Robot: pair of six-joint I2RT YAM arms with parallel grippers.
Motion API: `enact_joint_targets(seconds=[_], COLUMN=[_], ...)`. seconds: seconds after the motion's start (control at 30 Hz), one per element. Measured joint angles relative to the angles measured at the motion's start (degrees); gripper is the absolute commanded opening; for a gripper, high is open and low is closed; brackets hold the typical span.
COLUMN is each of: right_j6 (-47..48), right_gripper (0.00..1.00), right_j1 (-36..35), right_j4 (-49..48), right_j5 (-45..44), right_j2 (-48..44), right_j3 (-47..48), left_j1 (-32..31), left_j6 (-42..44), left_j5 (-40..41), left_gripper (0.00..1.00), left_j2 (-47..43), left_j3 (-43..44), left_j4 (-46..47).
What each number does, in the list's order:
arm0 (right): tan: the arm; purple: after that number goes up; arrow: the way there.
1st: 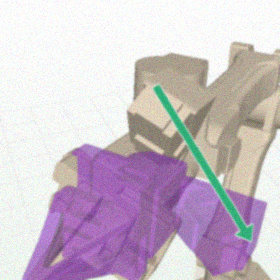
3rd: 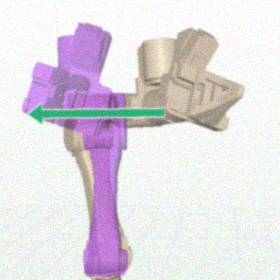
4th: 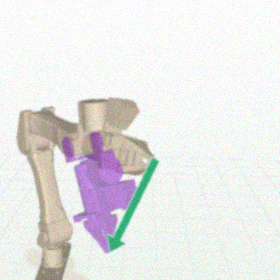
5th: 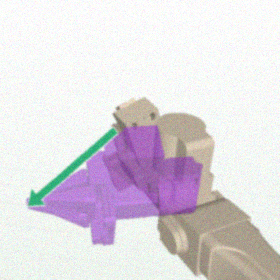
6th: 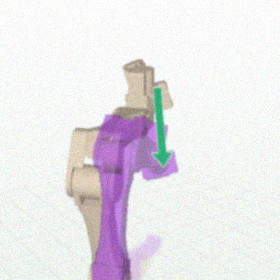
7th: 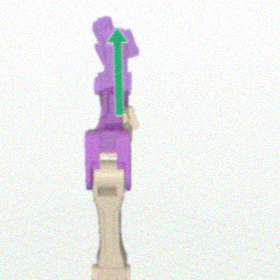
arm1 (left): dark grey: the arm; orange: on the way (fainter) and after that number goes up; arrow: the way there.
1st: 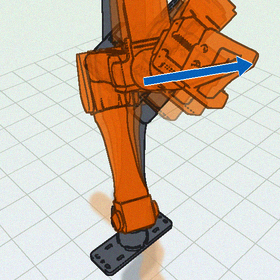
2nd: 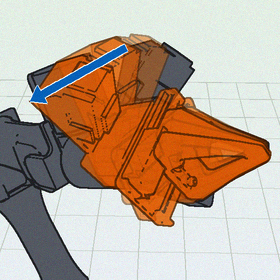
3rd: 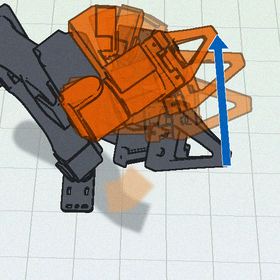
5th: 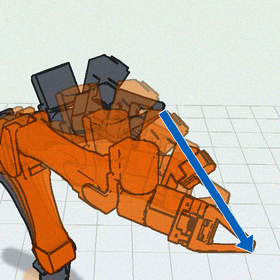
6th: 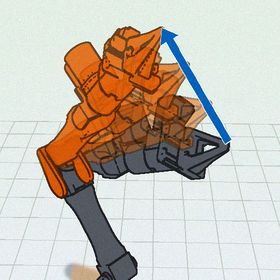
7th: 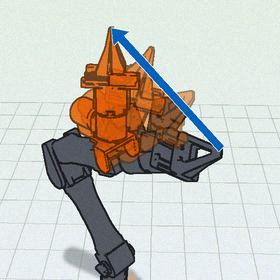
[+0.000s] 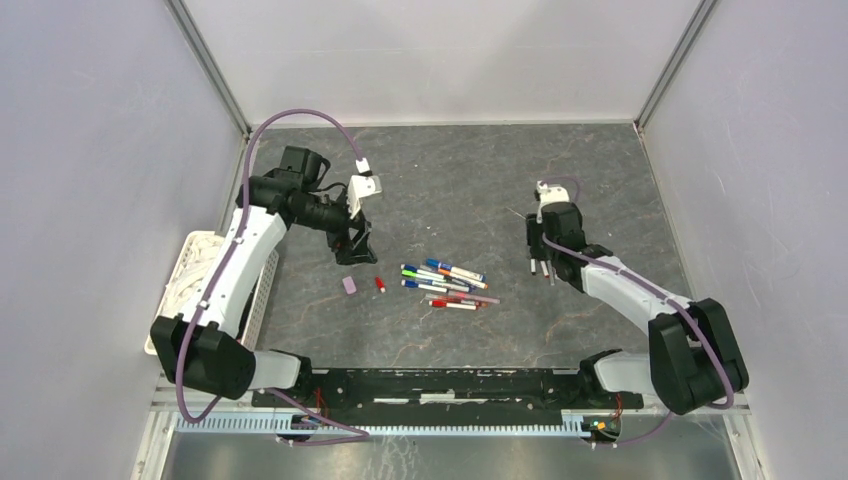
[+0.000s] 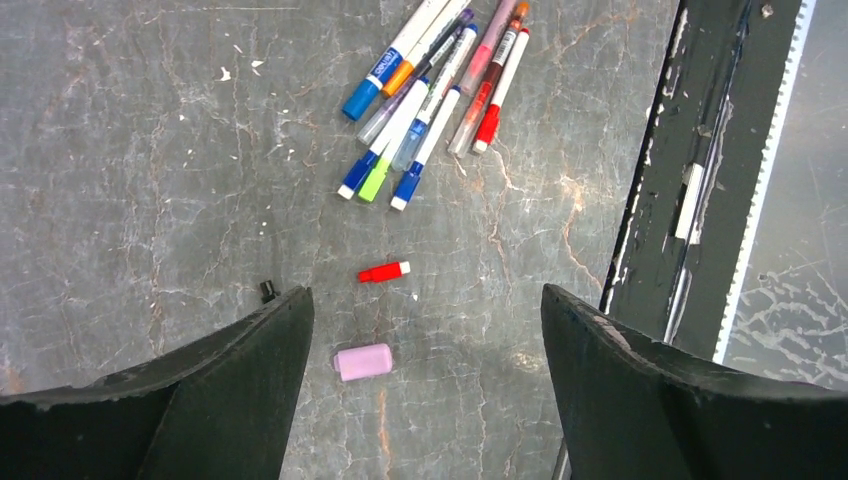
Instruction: Open the pen caps
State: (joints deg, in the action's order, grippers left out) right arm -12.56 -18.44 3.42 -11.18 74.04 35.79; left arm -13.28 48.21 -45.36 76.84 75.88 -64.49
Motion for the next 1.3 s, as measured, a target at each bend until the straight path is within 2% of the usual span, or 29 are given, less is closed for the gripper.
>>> enact_joint_targets(seconds=[0.13,0.43,0.67,1.0,1.13,1.3], right_j6=[2.5,12.1,15.4,16.5,16.5,16.3], right_gripper=[0.5,0.48,0.43,0.39,0.4,0.47], right_j1=[-5.3,-16.4,-17.5,-17.5,-17.5,-17.5], right_j4=[0.2,2.1,5.1,5.6,4.8,4.8], right_j5=[4.1,17.2,21.7,22.1,21.9,21.9], right_j2=[1.4,18.7,26.0,28.5,28.7,28.5], right_j3=[3.2,19.7,22.2,22.2,22.2,22.2], left_j1=[0.6,1.3,1.6,1.6,1.6,1.6], left_j6=[-1.8,-3.5,-3.5,-3.4,-3.4,-3.3], left_j5=[0.5,1.7,1.7,1.7,1.7,1.7], left_gripper=[0.91,0.92,0.92,0.92,0.92,0.92], left_j2=[-0.3,-1.1,-1.9,-2.1,-2.1,-2.1], left_j3=[1.3,1.7,1.7,1.6,1.5,1.5], left_j4=[-0.1,-0.3,-2.6,-3.2,-3.2,-3.5])
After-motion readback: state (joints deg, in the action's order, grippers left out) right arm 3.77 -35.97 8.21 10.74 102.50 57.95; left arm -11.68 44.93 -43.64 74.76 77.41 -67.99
